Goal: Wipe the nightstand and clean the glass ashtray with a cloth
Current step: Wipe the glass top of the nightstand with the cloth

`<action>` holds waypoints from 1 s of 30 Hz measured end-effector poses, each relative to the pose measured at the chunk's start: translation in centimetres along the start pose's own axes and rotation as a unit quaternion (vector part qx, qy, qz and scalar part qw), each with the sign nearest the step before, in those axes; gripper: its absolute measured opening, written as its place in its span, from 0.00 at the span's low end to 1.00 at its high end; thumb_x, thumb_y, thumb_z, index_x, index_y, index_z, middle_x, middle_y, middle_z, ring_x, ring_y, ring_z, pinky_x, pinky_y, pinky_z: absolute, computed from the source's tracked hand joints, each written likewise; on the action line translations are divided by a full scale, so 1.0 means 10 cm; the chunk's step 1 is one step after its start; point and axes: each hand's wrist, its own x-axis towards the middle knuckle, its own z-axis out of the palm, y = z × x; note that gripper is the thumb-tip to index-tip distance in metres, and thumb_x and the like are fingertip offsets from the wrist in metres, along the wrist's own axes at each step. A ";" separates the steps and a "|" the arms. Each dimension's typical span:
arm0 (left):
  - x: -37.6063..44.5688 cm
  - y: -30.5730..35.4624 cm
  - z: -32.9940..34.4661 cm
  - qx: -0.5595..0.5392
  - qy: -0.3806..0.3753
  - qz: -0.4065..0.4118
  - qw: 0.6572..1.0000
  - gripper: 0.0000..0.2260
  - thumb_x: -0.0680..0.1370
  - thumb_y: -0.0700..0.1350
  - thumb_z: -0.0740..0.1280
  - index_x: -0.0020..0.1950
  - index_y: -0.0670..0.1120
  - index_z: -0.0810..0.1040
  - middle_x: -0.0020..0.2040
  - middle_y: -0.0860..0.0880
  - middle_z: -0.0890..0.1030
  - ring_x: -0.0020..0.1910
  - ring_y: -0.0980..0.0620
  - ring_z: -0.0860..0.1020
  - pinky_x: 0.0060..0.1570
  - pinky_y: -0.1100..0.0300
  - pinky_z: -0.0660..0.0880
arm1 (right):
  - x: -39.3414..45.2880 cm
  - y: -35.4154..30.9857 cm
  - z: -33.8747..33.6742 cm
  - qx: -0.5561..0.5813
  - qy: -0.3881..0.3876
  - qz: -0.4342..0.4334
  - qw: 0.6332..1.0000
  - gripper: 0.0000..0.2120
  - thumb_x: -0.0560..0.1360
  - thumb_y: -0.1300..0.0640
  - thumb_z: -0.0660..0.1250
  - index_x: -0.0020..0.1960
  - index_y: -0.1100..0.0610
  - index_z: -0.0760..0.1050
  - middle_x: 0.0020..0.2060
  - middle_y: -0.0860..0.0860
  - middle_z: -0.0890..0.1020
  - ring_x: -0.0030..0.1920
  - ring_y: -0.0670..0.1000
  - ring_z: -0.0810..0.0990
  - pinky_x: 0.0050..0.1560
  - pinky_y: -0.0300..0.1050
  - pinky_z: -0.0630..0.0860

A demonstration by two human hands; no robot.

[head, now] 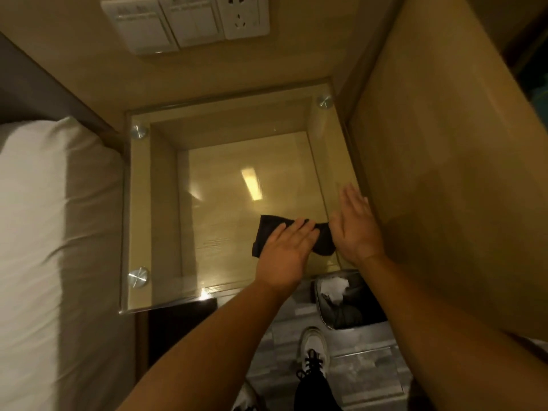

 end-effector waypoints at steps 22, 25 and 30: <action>-0.89 0.10 -0.53 -0.038 -0.063 0.072 0.995 0.24 0.63 0.33 0.74 0.59 0.40 0.79 0.56 0.42 0.82 0.51 0.45 0.81 0.55 0.53 0.75 | -0.85 -0.30 -0.23 -0.186 -0.080 -0.072 0.977 0.31 0.80 0.41 0.45 0.77 0.57 0.49 0.77 0.54 0.51 0.77 0.51 0.45 0.75 0.50 0.42; -0.92 0.04 -0.77 -0.016 -0.100 0.061 0.993 0.24 0.74 0.34 0.63 0.71 0.42 0.68 0.70 0.42 0.71 0.66 0.44 0.71 0.69 0.55 0.59 | -0.98 -0.36 -0.46 -0.219 -0.071 -0.066 0.971 0.31 0.80 0.40 0.44 0.77 0.58 0.50 0.77 0.55 0.52 0.77 0.52 0.46 0.75 0.49 0.38; -0.87 0.14 -1.34 0.026 -0.061 0.085 0.994 0.24 0.77 0.36 0.61 0.74 0.44 0.64 0.73 0.44 0.66 0.70 0.45 0.66 0.71 0.55 0.54 | -1.31 -0.55 -0.95 -0.218 -0.030 -0.045 0.974 0.33 0.78 0.40 0.44 0.76 0.59 0.55 0.76 0.56 0.57 0.76 0.54 0.51 0.74 0.50 0.42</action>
